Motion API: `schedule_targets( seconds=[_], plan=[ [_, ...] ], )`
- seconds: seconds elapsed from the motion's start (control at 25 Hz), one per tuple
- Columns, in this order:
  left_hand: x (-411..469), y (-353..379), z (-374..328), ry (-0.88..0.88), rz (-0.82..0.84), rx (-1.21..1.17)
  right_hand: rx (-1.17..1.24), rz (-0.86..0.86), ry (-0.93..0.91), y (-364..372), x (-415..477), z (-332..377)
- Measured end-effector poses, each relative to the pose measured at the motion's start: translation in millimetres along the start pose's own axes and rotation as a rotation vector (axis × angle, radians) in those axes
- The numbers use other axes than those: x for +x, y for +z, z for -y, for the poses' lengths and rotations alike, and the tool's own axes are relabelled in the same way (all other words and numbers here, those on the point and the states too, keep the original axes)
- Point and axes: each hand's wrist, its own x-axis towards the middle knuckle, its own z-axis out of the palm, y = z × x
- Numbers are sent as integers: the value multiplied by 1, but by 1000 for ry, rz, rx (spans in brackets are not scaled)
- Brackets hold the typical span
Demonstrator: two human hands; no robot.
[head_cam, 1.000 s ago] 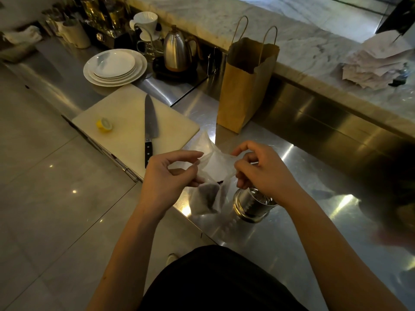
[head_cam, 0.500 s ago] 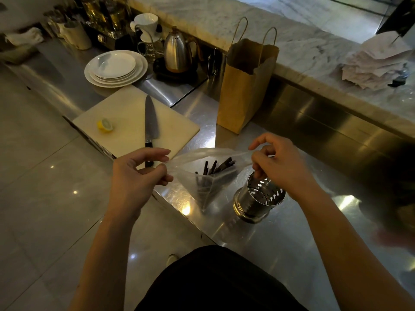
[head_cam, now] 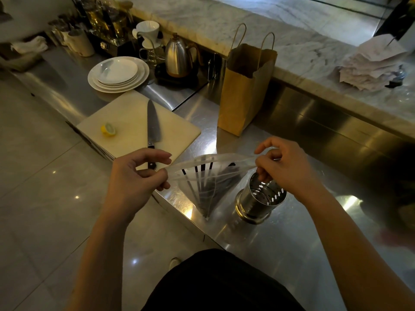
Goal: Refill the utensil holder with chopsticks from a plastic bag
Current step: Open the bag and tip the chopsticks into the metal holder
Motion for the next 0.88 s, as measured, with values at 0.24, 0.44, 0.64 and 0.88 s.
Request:
schedule_targets(
  seconds=[0.24,0.44,0.64,0.88],
  plan=[
    [-8,28,-15,32,119,-155,333,122,-54,19,-14,16],
    [-17,37,-16,65,172,-300,545,212,-11,28,-14,20],
    [-3,18,28,-27,345,-205,858,288,126,21,-10,12],
    [11,30,44,122,591,254,1092,429,311,13,-11,-2]
  ],
)
